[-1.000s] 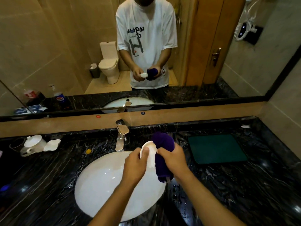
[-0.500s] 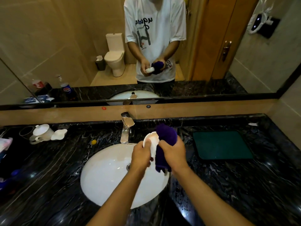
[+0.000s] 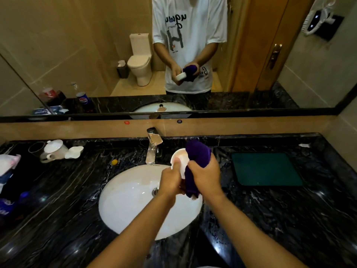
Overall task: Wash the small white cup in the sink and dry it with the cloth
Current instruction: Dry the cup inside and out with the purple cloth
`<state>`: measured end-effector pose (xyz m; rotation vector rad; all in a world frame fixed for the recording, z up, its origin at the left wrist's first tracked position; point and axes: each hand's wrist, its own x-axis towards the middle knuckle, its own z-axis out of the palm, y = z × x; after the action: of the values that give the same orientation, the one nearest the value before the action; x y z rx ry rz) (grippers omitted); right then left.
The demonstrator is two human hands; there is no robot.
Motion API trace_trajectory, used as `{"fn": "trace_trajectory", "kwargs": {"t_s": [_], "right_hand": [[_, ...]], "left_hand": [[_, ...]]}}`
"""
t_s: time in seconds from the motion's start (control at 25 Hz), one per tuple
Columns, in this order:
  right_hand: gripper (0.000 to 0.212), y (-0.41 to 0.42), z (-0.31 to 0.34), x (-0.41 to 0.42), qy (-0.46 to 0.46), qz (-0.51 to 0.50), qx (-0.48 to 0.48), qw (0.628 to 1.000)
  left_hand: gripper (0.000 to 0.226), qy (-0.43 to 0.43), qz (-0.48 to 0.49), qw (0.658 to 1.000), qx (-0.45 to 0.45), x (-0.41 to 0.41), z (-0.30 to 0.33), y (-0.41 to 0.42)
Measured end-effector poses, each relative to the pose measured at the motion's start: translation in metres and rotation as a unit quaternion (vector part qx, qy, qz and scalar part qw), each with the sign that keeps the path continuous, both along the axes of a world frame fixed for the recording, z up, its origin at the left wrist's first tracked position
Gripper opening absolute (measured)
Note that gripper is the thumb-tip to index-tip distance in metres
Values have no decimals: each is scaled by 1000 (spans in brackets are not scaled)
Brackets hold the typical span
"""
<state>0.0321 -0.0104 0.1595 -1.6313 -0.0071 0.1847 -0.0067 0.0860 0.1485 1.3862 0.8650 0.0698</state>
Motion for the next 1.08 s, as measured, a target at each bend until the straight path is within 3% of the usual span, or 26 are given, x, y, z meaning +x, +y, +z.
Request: {"fn": "trace_trajectory", "kwargs": {"t_s": [0.04, 0.12, 0.2, 0.24, 0.32, 0.36, 0.4, 0.48, 0.52, 0.6, 0.64, 0.72, 0.76, 0.84, 0.88, 0.96, 1.04, 1.08], "right_hand": [[38, -9, 1, 9, 5, 42, -14, 999], [27, -22, 6, 23, 11, 130, -27, 991], [28, -20, 8, 22, 8, 139, -19, 990], [30, -13, 9, 16, 11, 110, 1, 994], [37, 6, 7, -1, 20, 25, 57, 998], [39, 11, 5, -8, 13, -10, 70, 997], [39, 11, 5, -10, 2, -32, 70, 997], [35, 3, 8, -1, -11, -16, 44, 999], [30, -4, 11, 8, -7, 19, 32, 999], [21, -13, 17, 20, 2, 103, 25, 994], [19, -13, 18, 22, 3, 126, 25, 992], [19, -4, 19, 16, 5, 107, 24, 994], [23, 3, 16, 10, 9, 76, 28, 997], [35, 17, 11, -4, 2, 8, 26, 1000], [37, 20, 10, -8, -10, -14, 13, 1000], [36, 16, 12, -3, -32, -4, -6, 999], [30, 4, 14, 11, -24, 55, -11, 998], [26, -2, 17, 18, -17, 93, -13, 995]], "left_hand": [[47, 2, -61, 992, 113, -3, -2, 10], [46, -12, -138, 940, 310, -3, -5, 32], [50, -30, -138, 929, 343, -3, -1, 31], [53, -26, -97, 953, 286, -1, 1, 22], [53, 1, 24, 999, 23, 6, 3, 1], [50, 13, 61, 994, -86, 8, 5, -5], [50, 29, 57, 991, -121, 7, 5, -6], [55, 39, -24, 999, -15, 2, 8, 4], [56, 34, -77, 990, 110, 1, 9, 12], [54, 7, -135, 937, 322, -1, 10, 30], [55, -7, -136, 930, 341, 1, 13, 35], [57, -25, -82, 967, 239, 3, 14, 28], [57, -11, -30, 991, 133, 5, 11, 19], [53, 7, 52, 994, -99, 4, 11, 4], [52, 11, 56, 987, -150, 3, 11, 1], [55, 25, -3, 996, -80, 0, 7, 8], [56, 18, -81, 988, 128, -4, 5, 23], [54, 4, -109, 965, 240, -4, 5, 32]]}}
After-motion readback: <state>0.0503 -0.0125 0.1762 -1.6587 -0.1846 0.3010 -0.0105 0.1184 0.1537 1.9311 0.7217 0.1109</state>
